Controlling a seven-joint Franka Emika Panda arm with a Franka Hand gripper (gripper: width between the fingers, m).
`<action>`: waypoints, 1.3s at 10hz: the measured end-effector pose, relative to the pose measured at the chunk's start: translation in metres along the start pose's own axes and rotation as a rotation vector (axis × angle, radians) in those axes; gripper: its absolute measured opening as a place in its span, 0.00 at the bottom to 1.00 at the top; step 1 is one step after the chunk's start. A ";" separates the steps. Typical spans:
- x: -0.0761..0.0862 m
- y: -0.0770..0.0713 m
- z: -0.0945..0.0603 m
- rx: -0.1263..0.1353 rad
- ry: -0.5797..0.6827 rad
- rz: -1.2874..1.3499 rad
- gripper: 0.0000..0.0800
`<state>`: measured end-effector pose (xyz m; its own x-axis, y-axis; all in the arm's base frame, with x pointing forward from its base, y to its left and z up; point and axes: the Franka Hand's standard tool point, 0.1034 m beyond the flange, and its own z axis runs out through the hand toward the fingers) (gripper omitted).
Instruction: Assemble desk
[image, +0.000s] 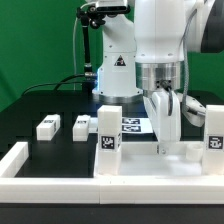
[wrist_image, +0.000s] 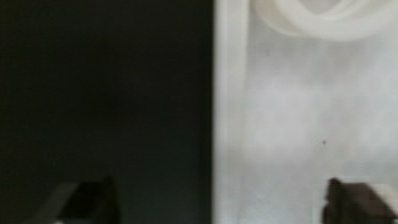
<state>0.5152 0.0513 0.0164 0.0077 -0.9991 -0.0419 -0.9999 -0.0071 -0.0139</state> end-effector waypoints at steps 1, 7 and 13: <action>0.000 0.000 0.000 0.000 0.000 0.000 0.47; 0.000 0.000 0.000 0.001 0.001 0.000 0.07; 0.000 0.000 0.000 0.001 0.001 0.000 0.07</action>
Offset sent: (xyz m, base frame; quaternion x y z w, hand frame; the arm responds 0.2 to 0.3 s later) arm 0.0000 0.0000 0.0000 0.0000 0.0000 0.0000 1.0000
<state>0.5154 0.0511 0.0164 0.0078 -0.9991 -0.0413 -0.9999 -0.0072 -0.0146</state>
